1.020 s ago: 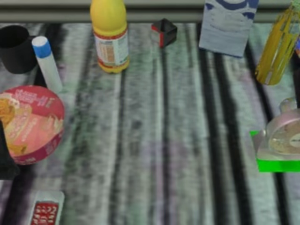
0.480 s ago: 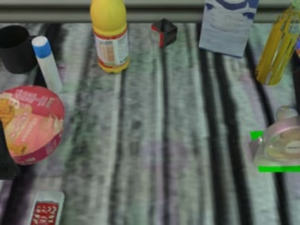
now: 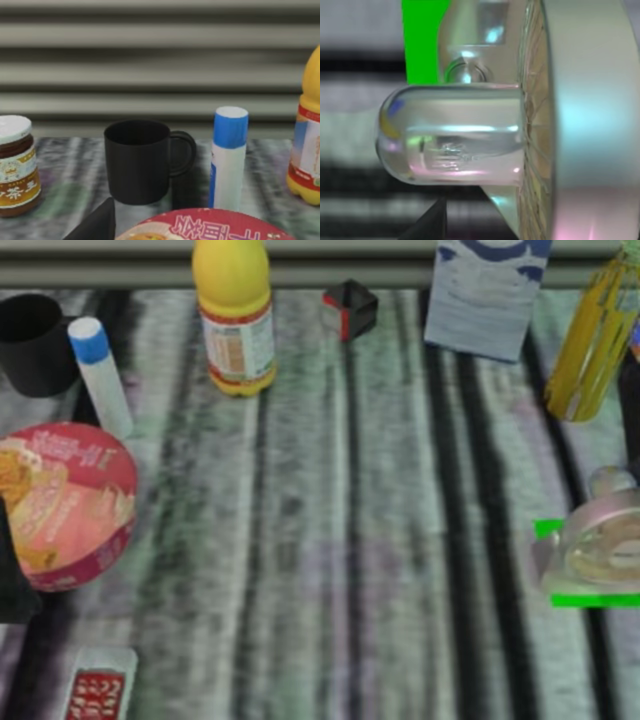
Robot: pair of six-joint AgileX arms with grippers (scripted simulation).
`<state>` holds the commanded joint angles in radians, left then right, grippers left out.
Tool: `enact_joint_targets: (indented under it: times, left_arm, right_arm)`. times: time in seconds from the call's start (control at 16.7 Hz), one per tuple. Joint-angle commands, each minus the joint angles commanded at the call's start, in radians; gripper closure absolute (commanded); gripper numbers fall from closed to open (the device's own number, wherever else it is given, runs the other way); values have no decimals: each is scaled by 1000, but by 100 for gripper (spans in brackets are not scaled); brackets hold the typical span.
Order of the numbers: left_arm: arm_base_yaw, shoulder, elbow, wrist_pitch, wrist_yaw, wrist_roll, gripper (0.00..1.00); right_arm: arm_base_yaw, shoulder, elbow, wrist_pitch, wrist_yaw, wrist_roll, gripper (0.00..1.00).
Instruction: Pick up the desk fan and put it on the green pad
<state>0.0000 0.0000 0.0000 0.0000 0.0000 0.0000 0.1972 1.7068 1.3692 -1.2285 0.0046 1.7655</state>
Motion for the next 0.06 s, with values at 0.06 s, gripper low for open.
enact_joint_targets:
  times: [0.06]
  left_arm:
    - [0,0,0,0,0,0,0]
  right_arm:
    - [0,0,0,0,0,0,0]
